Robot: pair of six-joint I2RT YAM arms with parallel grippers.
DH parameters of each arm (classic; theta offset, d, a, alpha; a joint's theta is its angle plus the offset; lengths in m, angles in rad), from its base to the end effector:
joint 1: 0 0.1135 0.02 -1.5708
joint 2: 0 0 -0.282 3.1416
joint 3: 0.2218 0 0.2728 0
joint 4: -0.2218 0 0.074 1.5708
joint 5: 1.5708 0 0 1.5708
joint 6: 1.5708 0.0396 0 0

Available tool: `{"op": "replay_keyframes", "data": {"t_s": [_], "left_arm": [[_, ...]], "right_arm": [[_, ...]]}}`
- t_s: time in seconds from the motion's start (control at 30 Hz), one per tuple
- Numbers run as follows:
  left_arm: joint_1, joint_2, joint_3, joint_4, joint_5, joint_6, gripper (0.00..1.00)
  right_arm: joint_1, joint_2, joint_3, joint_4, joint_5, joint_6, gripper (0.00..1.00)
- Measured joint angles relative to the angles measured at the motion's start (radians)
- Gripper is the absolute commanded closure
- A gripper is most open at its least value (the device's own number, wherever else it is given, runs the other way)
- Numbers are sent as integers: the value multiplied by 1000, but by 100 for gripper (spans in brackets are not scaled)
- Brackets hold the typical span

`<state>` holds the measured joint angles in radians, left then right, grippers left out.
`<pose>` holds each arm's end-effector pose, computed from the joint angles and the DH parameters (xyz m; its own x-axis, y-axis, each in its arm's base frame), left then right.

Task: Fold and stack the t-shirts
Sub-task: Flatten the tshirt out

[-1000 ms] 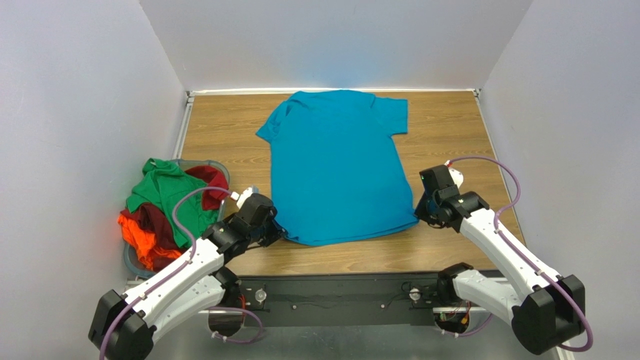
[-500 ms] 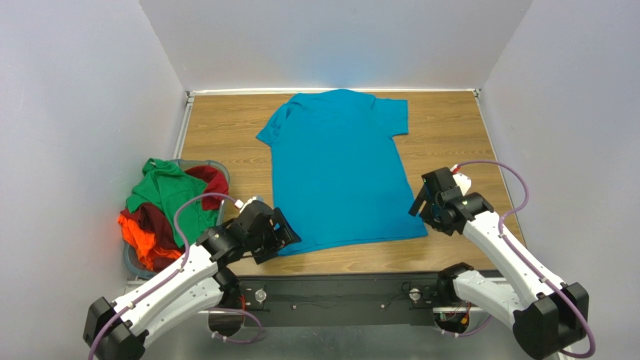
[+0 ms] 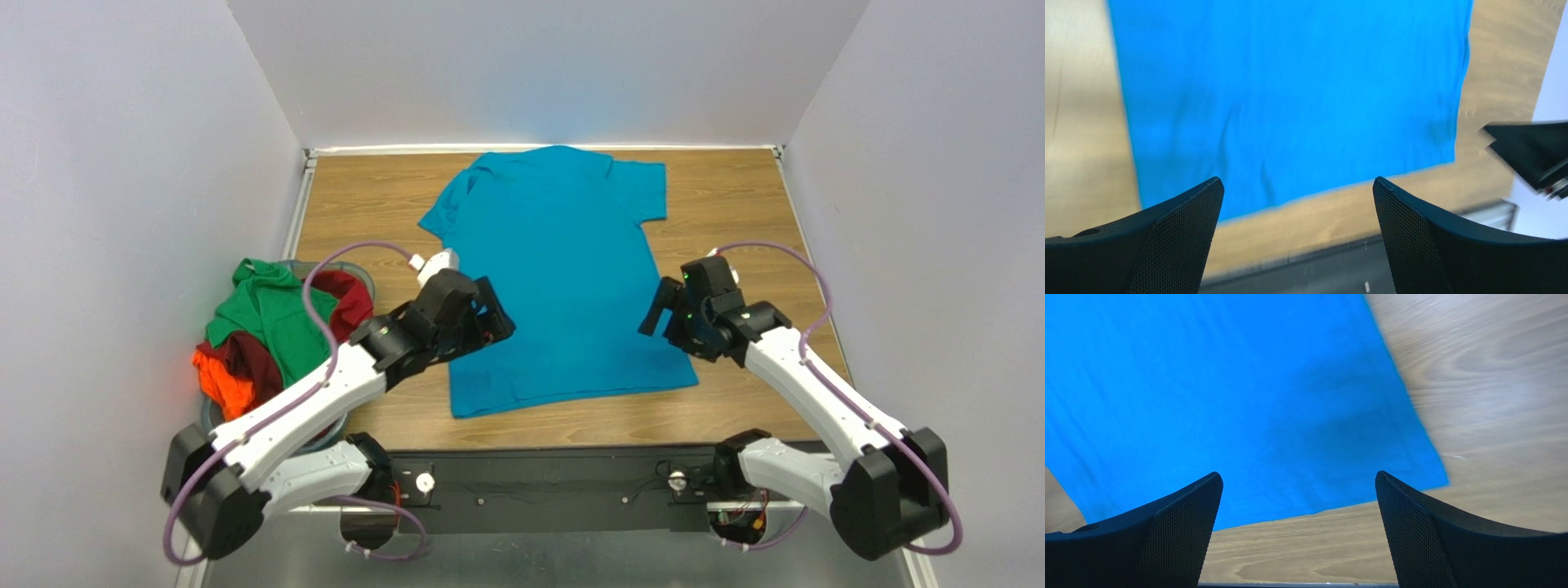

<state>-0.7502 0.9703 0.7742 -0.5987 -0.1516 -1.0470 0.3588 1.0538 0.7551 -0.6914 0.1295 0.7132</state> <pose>0.1596 -0.1406 0.2724 -0.7778 -0.4453 -0.4437 -0.1537 0.8191 -0.5526 0.2029 0.0706 0.2430 -0.7765 0.4017 -0.4855 0.2990 0.9131 0.2773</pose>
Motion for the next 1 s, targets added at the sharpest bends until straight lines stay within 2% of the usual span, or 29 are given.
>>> {"op": "replay_keyframes", "data": {"t_s": [0.17, 0.33, 0.43, 0.67, 0.83, 1.0], "left_arm": [[43, 236, 81, 200, -35, 144, 2], [165, 420, 114, 348, -12, 256, 2], [196, 478, 110, 390, -11, 283, 2], [198, 536, 13, 512, 58, 292, 2], [187, 523, -73, 574, 104, 266, 2], [100, 480, -142, 634, 110, 206, 2]], "right_arm": [[37, 78, -89, 137, -104, 9, 0], [54, 164, -108, 232, -117, 28, 0], [54, 219, -108, 264, -96, 44, 0], [53, 311, -80, 306, -37, 79, 0], [40, 343, -58, 324, -6, 82, 0], [-6, 363, -45, 338, 17, 64, 0]]}}
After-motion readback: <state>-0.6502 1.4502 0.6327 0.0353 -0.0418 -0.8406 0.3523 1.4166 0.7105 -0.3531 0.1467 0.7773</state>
